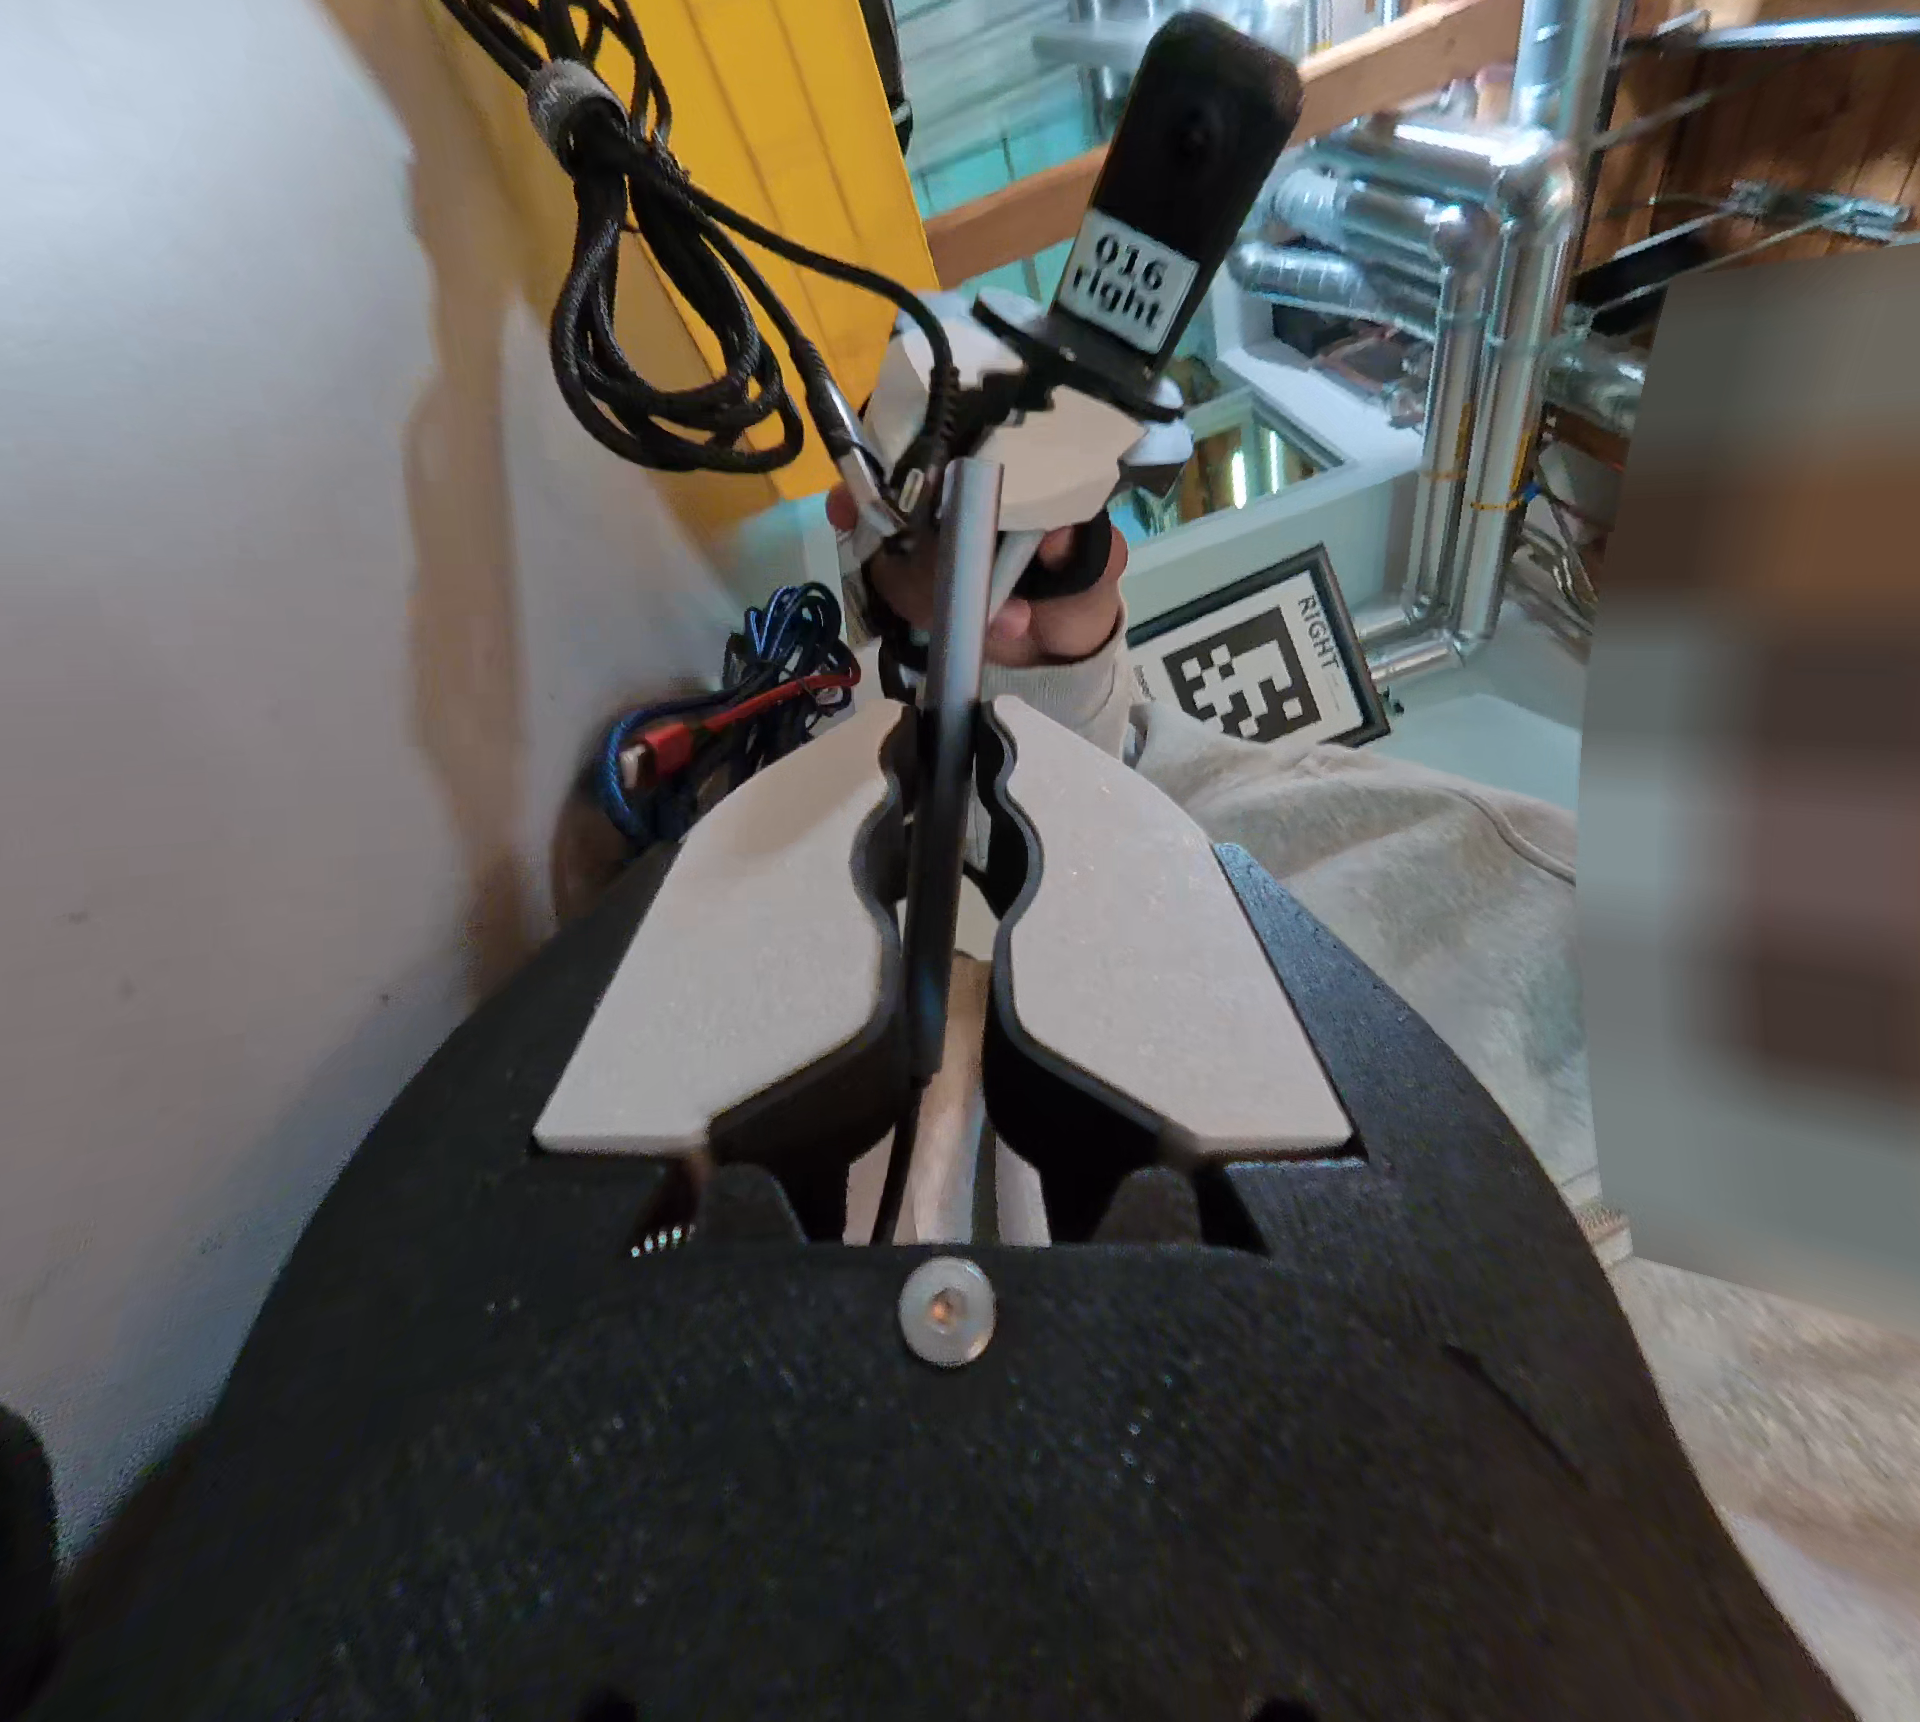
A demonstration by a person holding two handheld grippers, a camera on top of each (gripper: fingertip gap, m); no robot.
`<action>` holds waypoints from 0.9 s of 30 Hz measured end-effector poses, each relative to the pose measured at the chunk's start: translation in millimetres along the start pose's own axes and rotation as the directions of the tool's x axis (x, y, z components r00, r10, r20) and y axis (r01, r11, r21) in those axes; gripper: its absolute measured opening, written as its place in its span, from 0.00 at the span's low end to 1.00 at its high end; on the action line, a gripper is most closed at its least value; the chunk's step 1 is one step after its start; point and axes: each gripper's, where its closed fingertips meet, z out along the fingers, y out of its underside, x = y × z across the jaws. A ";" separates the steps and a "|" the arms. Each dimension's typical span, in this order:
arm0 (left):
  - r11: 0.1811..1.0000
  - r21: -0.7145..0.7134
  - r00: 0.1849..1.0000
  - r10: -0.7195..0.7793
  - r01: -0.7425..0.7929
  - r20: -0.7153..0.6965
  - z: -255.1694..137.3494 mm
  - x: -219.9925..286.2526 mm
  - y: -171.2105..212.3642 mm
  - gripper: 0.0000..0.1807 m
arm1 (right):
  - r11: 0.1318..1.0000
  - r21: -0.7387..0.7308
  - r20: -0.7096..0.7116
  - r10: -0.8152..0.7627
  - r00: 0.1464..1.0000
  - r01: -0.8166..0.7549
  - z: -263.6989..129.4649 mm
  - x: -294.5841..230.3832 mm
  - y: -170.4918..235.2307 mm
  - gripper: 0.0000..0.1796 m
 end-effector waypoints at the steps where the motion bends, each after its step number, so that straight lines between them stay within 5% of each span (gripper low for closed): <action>1: 1.000 -0.022 1.000 0.005 -0.005 0.005 1.8 -0.4 3.0 0.06 | 0.999 -0.031 -0.021 -0.031 0.999 0.030 -1.1 1.7 2.5 0.05; 9: 0.998 -0.067 1.000 0.007 -0.006 0.011 4.7 -1.1 8.9 0.06 | 0.976 -0.193 0.006 -0.101 0.995 0.100 1.7 -7.5 24.3 0.05; 27: 0.992 -0.127 1.000 0.027 -0.026 0.010 7.8 -0.2 17.9 0.06 | 0.981 -0.171 0.196 0.127 0.972 -0.093 3.1 -21.1 25.4 0.05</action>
